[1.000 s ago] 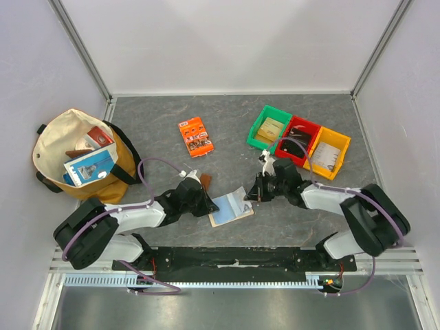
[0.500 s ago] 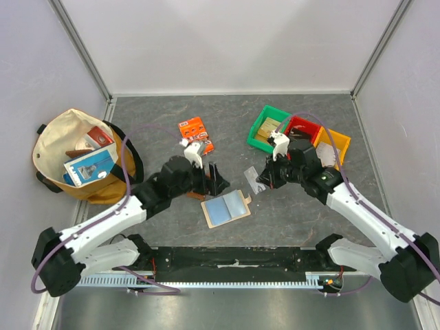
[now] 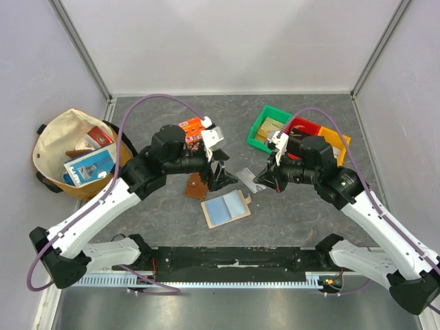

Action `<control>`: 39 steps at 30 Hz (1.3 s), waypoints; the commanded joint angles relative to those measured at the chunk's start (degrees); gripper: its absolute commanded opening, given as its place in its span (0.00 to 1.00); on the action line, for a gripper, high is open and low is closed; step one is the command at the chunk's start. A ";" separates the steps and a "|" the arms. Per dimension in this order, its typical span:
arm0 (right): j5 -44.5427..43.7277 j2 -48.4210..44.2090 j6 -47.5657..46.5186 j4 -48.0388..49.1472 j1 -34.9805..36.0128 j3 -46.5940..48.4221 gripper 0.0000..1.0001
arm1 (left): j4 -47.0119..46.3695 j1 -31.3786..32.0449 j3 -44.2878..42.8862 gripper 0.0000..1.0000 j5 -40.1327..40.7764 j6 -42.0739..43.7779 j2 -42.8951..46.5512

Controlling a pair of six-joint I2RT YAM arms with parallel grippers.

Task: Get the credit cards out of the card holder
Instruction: Place the credit card in the storage box.

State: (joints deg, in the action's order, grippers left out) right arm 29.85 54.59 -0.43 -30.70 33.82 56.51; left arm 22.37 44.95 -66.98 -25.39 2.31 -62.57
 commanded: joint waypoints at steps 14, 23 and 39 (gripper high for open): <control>10.58 0.78 -8.27 0.02 5.81 3.34 0.00 | 8.13 0.05 -5.62 0.61 -21.89 14.13 -10.56; 8.66 1.05 -5.91 2.22 6.08 2.38 0.25 | 7.17 -0.39 -3.07 0.02 -23.67 12.30 -8.46; 10.32 -4.49 20.98 43.86 2.39 -17.04 0.77 | -49.06 -12.96 29.17 0.02 -17.42 -32.61 13.26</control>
State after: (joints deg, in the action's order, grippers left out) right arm 36.88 49.34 10.70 -4.05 36.34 41.67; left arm -7.94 31.90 -41.78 -44.88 -16.32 -50.85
